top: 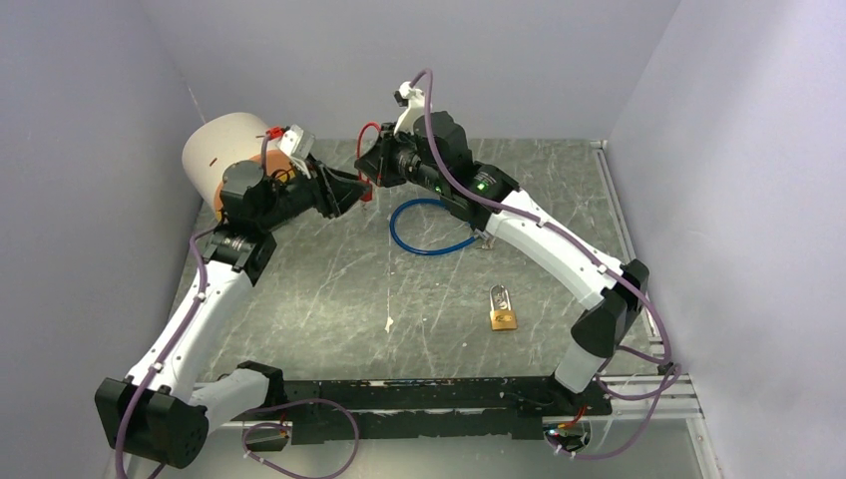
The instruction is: Unlock with the key
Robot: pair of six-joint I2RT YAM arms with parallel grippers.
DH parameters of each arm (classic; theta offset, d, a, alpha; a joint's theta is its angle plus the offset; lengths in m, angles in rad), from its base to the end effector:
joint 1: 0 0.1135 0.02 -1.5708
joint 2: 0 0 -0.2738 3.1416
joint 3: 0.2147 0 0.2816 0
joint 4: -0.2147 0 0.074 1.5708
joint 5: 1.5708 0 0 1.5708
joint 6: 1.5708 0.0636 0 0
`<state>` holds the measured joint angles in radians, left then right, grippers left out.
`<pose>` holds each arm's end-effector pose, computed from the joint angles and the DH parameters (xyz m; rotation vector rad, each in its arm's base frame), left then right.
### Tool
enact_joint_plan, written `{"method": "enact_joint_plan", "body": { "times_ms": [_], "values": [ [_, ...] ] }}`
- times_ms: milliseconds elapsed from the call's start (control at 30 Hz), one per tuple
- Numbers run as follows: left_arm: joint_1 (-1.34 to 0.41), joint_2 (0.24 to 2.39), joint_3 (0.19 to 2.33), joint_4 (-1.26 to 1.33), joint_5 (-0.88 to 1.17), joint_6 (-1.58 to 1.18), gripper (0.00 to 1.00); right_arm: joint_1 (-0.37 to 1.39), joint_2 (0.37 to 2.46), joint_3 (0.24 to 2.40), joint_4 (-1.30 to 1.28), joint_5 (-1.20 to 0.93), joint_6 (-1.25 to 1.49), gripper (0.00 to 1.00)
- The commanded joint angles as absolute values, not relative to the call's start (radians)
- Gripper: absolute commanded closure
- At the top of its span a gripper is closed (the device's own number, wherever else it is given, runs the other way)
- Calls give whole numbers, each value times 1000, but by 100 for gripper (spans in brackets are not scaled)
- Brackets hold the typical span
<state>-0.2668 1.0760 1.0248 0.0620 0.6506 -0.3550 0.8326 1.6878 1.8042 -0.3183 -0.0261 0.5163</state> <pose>0.2719 -0.1143 0.4016 0.4633 1.5845 -0.9849 0.3037 0.3362 0.4494 -0.3165 1.8572 0.9792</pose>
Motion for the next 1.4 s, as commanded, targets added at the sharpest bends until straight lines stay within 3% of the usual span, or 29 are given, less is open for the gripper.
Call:
{"method": "enact_joint_plan", "body": {
  "times_ms": [0,67,167,667,733,833,1067,1233,1367],
  "values": [
    [-267,1024,1005,126,676,-401,42,827,1621,1764,-190,4,521,100],
    [-267,1010,982,132,668,-413,24,827,1594,1727,-154,4,518,100],
    [-267,996,949,122,673,-418,15,825,1563,1689,-125,-38,514,100],
    [-266,1048,906,241,721,-446,23,824,1533,1604,-68,-116,584,100],
    [-268,1054,906,253,732,-448,30,824,1535,1598,-63,-119,592,100],
    [-271,1061,902,270,762,-463,56,824,1536,1593,-57,-120,598,100],
    [-279,1038,889,212,780,-423,94,825,1482,1509,34,-87,563,97],
    [-281,1012,877,215,793,-368,97,825,1459,1455,64,-79,547,57],
    [-292,961,844,246,781,-222,97,825,1424,1420,92,-69,538,46]
  ]
}}
